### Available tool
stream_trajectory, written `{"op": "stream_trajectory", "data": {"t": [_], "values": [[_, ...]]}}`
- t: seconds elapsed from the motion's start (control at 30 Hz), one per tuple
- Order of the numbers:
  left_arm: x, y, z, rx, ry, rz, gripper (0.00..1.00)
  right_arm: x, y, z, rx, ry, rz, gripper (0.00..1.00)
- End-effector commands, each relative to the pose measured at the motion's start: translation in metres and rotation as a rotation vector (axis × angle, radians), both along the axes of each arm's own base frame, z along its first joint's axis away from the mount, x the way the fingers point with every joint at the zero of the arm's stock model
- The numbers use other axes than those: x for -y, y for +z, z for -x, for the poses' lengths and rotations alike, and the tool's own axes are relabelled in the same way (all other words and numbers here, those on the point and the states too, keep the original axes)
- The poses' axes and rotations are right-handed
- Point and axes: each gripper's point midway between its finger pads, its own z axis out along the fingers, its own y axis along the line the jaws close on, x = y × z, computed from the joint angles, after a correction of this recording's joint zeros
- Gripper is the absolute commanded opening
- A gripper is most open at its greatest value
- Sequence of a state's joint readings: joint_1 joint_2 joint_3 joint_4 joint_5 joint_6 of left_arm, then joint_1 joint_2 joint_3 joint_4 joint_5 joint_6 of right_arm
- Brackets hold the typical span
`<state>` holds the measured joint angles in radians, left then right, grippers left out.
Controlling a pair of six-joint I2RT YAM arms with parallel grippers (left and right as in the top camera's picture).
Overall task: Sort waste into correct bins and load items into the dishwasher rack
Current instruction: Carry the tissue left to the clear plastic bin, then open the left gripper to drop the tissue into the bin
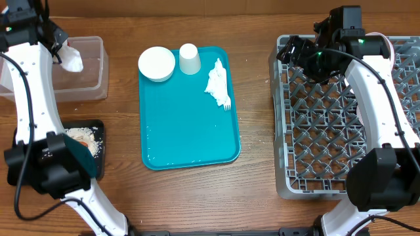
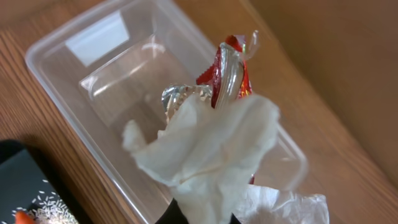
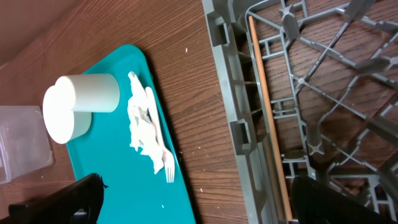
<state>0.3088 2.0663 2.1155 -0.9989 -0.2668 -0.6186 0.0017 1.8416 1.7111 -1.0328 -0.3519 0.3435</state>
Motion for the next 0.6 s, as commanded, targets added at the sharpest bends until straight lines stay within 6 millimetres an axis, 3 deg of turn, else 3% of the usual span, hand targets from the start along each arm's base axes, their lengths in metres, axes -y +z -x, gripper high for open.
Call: {"op": "stream_trajectory", "data": {"t": [0.0, 0.1, 0.13, 0.17, 0.2, 0.23, 0.43, 0.57], "values": [[-0.014, -0.041, -0.001, -0.026, 0.104, 0.092, 0.06, 0.001, 0.013, -0.003, 0.032, -0.005, -0.007, 1.0], [-0.028, -0.056, 0.003, -0.027, 0.174, 0.124, 0.04, 0.001, 0.013, -0.003, 0.032, -0.005, -0.007, 1.0], [-0.031, -0.06, 0.004, -0.024, 0.199, 0.139, 0.09, 0.001, 0.013, -0.002, 0.032, -0.005, -0.007, 1.0], [-0.033, -0.061, 0.004, -0.014, 0.217, 0.158, 0.33, 0.001, 0.013, -0.003, 0.032, -0.005, -0.007, 1.0], [-0.033, -0.062, 0.003, -0.005, 0.221, 0.173, 0.8, 0.001, 0.013, -0.003, 0.032, -0.005, -0.007, 1.0], [-0.033, -0.062, 0.002, 0.007, 0.22, 0.188, 1.0, 0.001, 0.013, -0.003, 0.032, -0.005, -0.007, 1.0], [-0.028, -0.054, -0.004, 0.017, 0.132, 0.194, 1.0, 0.001, 0.013, -0.003, 0.032, -0.005, -0.007, 1.0], [-0.026, -0.035, -0.003, 0.019, 0.066, 0.148, 1.0, 0.001, 0.013, -0.003, 0.032, -0.005, -0.007, 1.0]]}}
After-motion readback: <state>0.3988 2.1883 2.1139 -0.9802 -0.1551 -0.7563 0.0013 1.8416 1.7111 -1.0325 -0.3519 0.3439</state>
